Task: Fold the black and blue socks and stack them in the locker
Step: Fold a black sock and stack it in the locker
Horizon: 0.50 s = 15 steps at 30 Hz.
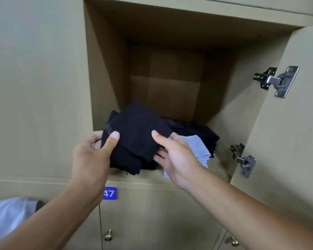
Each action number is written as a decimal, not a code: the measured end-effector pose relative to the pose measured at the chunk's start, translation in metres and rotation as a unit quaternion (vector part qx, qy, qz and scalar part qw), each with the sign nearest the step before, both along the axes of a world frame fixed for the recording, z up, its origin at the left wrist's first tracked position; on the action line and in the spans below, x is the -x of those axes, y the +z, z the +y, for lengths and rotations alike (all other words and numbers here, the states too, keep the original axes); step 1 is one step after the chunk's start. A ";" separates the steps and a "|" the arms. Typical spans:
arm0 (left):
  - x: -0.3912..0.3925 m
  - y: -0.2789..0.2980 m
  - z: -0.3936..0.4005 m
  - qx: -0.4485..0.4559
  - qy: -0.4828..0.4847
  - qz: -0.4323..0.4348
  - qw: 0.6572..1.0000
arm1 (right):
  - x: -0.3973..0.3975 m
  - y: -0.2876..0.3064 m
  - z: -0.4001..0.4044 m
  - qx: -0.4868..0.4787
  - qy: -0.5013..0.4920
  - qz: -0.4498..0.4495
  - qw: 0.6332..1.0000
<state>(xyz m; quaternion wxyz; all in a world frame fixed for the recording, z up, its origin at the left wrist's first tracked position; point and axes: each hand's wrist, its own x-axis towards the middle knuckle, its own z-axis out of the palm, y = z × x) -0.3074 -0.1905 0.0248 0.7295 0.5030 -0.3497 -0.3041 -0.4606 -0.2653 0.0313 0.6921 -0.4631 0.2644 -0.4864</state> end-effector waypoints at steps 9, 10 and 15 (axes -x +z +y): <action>0.019 -0.009 0.002 -0.023 -0.023 -0.030 0.999 | 0.014 0.014 -0.016 0.236 -0.232 0.159 0.930; 0.019 -0.010 0.001 -0.028 -0.025 -0.030 0.999 | 0.018 0.021 -0.020 0.254 -0.240 0.175 0.920; 0.022 -0.012 0.000 -0.047 -0.036 -0.030 0.998 | 0.040 0.047 -0.062 0.317 -0.276 0.275 0.865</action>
